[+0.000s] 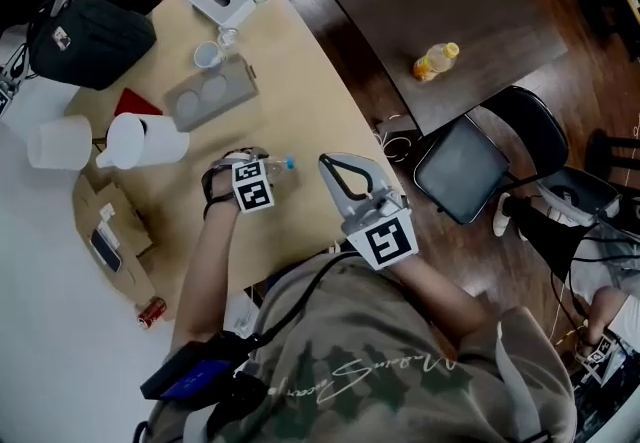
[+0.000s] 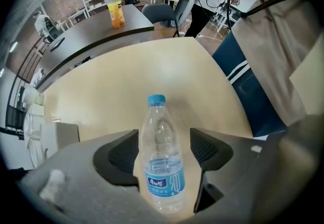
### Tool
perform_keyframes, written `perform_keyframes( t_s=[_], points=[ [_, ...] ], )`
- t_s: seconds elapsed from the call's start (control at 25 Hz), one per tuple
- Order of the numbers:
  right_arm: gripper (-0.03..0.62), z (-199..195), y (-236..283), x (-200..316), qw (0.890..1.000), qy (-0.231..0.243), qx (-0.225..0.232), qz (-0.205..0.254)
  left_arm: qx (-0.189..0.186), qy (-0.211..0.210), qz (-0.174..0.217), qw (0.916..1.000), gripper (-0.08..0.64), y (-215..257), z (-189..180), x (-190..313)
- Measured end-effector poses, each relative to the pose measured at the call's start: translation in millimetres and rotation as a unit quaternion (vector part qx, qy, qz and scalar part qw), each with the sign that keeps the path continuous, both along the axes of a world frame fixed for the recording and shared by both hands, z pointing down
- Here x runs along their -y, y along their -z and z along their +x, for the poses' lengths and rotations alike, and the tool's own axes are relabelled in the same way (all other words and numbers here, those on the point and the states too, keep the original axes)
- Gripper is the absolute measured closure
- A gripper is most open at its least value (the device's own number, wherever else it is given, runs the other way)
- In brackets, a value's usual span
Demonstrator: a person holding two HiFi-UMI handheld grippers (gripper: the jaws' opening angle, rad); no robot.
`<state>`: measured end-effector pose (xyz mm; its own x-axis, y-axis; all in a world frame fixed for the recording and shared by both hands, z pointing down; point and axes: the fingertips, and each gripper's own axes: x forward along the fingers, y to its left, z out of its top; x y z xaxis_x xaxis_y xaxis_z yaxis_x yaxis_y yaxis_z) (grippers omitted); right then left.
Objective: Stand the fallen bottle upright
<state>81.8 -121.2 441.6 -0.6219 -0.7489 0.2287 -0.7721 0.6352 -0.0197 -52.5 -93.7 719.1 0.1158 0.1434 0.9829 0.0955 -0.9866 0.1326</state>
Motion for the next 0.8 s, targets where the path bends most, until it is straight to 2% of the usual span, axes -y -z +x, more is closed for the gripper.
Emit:
perform_keyframes(
  t_s=[0.2, 0.4, 0.64, 0.8],
  points=[
    [0.591, 1, -8, -7, 1.000, 0.004, -0.013, -0.015, 0.033, -0.035, -0.009, 0.9988, 0.230, -24, -7, -3],
    [0.591, -4, -15, -15, 0.999, 0.002, -0.010, -0.032, 0.066, -0.059, -0.047, 0.9950, 0.225, -45, -10, -23],
    [0.591, -9, -16, -10, 0.999, 0.004, -0.004, -0.032, 0.052, -0.045, -0.053, 0.9962, 0.230, -44, -7, -21],
    [0.591, -10, -13, -4, 1.000, 0.004, -0.007, -0.024, 0.026, -0.030, -0.048, 0.9981, 0.232, -44, -4, -23]
  ],
)
